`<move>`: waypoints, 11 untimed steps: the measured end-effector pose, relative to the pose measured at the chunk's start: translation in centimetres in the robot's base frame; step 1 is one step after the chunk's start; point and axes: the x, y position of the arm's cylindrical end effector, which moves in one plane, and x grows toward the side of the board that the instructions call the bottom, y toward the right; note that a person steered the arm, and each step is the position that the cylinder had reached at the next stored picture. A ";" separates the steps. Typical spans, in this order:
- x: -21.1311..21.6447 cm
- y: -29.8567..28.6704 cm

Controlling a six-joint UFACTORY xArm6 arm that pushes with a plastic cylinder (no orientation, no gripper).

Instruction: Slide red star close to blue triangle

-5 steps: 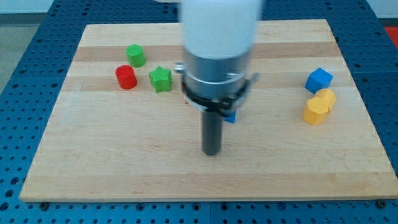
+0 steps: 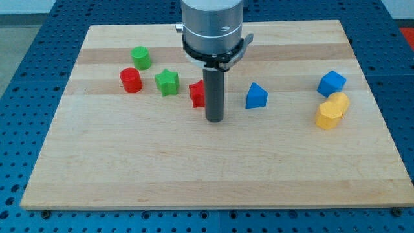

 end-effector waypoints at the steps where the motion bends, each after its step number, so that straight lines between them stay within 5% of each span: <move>1: -1.7 4.4; 4: -7.2 12.7; 5: -6.9 4.5; 7: 6.3 -2.4; 8: 3.5 -14.1; 9: -2.5 -14.2; 11: -2.3 7.1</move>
